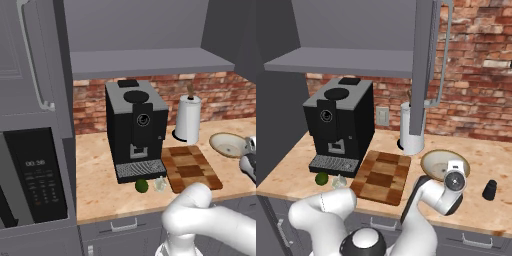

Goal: Open the cabinet. Place the bowl and condiment on the counter. Then place the lime and garlic on the cutting board.

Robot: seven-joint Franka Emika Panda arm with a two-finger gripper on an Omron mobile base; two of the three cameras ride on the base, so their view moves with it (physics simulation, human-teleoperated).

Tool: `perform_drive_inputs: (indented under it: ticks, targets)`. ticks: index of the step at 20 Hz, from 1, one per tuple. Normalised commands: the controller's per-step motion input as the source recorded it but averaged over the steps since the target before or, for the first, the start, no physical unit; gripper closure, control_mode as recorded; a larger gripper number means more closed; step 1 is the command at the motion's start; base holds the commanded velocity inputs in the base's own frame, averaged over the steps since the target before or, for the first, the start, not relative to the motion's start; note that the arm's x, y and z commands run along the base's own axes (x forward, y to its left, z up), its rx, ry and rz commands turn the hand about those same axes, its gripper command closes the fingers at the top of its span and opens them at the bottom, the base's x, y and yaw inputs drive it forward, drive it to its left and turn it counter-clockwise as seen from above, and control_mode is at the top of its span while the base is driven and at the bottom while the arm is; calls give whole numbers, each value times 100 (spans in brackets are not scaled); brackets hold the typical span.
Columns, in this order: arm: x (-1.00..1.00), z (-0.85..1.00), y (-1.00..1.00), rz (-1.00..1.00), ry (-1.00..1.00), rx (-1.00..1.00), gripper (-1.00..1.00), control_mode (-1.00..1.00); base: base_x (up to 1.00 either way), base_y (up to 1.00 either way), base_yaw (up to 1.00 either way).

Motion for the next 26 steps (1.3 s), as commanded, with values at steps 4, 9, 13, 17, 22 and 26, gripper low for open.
perform_drive_inputs:
  ticks: [4,9,13,17,22,26]
  targets:
    - [-24,9,-4,0,-2,0,-100,-100,0,0,0]
    - [-52,29,0,0,-10,0,-100,-100,0,0,0]
    - [-53,36,0,7,-2,0,-100,-100,0,0,0]
    - [-62,40,12,19,10,-1,-100,-100,0,0,0]
    - [-66,43,13,23,13,-4,-100,-100,0,0,0]
    - [-81,35,0,18,0,-1,-100,-100,0,0,0]
